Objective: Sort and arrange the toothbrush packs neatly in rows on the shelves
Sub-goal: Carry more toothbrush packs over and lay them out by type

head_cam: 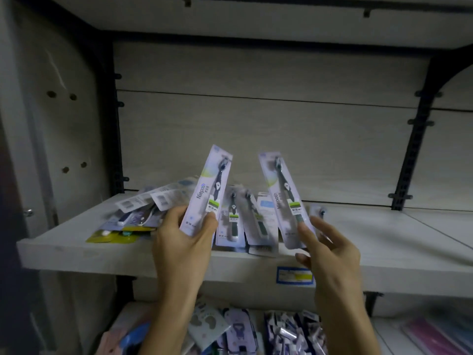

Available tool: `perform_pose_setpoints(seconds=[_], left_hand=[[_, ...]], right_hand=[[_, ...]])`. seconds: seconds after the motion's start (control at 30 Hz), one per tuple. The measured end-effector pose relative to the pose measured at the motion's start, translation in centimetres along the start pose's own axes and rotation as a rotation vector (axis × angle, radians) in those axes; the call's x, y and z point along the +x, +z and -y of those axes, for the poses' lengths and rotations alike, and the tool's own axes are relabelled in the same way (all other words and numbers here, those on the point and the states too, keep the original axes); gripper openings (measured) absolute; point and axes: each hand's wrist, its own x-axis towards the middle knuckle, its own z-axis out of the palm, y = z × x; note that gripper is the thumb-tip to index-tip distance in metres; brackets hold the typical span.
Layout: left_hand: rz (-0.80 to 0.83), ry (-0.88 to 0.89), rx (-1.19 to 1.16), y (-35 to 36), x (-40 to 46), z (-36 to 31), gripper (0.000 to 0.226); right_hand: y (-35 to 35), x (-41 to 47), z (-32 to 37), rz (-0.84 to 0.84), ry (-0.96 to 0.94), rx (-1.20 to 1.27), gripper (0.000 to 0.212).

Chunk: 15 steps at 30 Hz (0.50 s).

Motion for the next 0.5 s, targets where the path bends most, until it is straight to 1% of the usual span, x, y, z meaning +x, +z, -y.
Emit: perform_pose_setpoints(seconds=[0.1,0.17,0.27,0.37,0.5], left_hand=[[0.082,-0.202,-0.206,-0.5,-1.7,-0.1,0.017],[0.157,-0.317,-0.298,-0.8,-2.9,-0.3,0.017],[0.252,-0.375,-0.375,-0.7,-5.0,-0.4,0.016],[0.344,-0.444,-0.463,0.0,-7.5,-0.4,0.016],[0.453,-0.521,-0.512,1.4,-10.6,-1.0,0.019]], right_hand=[[-1.1,-2.3,-0.1,-0.009,0.025,-0.018,0.029],[-2.1,-4.0,-0.1,-0.012,0.024,-0.029,0.028],[-3.9,-6.3,-0.1,-0.049,0.027,-0.029,0.022],[-5.8,-8.4,0.0,-0.122,0.033,-0.048,0.023],[-8.7,-10.1,0.9,-0.204,0.037,-0.055,0.022]])
